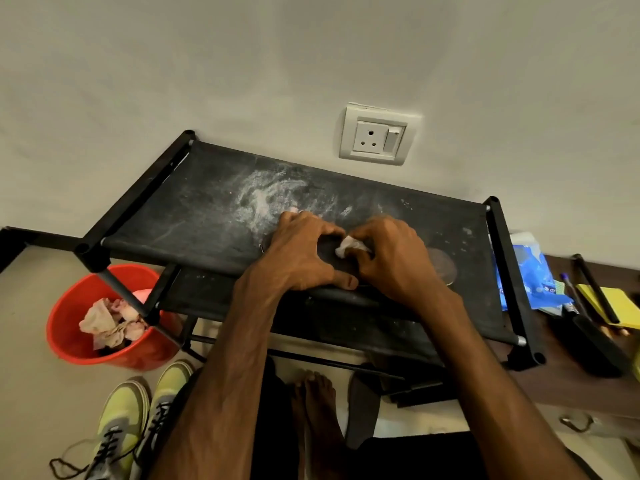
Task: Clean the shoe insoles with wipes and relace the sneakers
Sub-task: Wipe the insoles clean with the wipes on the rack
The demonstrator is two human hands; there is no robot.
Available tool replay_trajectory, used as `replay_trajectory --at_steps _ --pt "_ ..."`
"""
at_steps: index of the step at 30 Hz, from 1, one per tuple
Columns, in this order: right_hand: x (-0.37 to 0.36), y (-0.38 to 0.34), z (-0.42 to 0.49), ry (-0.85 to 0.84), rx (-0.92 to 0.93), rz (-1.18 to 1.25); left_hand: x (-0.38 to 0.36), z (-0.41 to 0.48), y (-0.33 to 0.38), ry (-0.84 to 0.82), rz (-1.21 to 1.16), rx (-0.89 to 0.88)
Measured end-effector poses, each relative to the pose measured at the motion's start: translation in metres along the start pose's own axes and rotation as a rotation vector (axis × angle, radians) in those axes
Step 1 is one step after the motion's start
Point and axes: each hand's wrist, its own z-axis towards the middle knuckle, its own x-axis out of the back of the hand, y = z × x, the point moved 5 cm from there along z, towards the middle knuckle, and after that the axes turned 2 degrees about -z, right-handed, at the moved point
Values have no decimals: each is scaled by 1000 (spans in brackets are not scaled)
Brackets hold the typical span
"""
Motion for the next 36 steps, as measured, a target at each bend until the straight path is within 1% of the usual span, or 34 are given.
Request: replay_trajectory --at_steps 2,5,9,12,14,16,18,20,21,23,25,30,36 --pt "6 1 -15 -65 20 -2 2 -3 1 6 -11 21" --pt "17 14 -33 -118 -20 -139 5 -6 3 13 -11 24" --pt "27 38 -32 -25 -168 -88 4 -8 7 -25 13 17" --pt "27 39 -19 76 -217 -80 4 -8 9 -63 20 13" --pt "25 39 -16 104 -217 -66 4 -9 10 -61 18 10" --pt "23 39 -21 86 -200 -44 5 -9 10 -36 19 15" --pt "22 40 -30 17 -180 -14 5 -9 9 -13 21 20" --pt "22 38 -37 -66 -168 -50 6 -8 9 -1 18 17" --pt "22 37 -40 -82 -169 -79 6 -8 9 -1 18 14" --pt "23 36 -41 -60 -180 -96 5 -9 10 -11 11 5" --pt "22 34 -40 -17 -175 -47 6 -8 9 -9 10 -10" --pt "24 35 -37 57 -103 48 2 -6 13 17 57 -40" --pt "30 53 -37 112 -137 82 -16 1 40 116 24 -199"
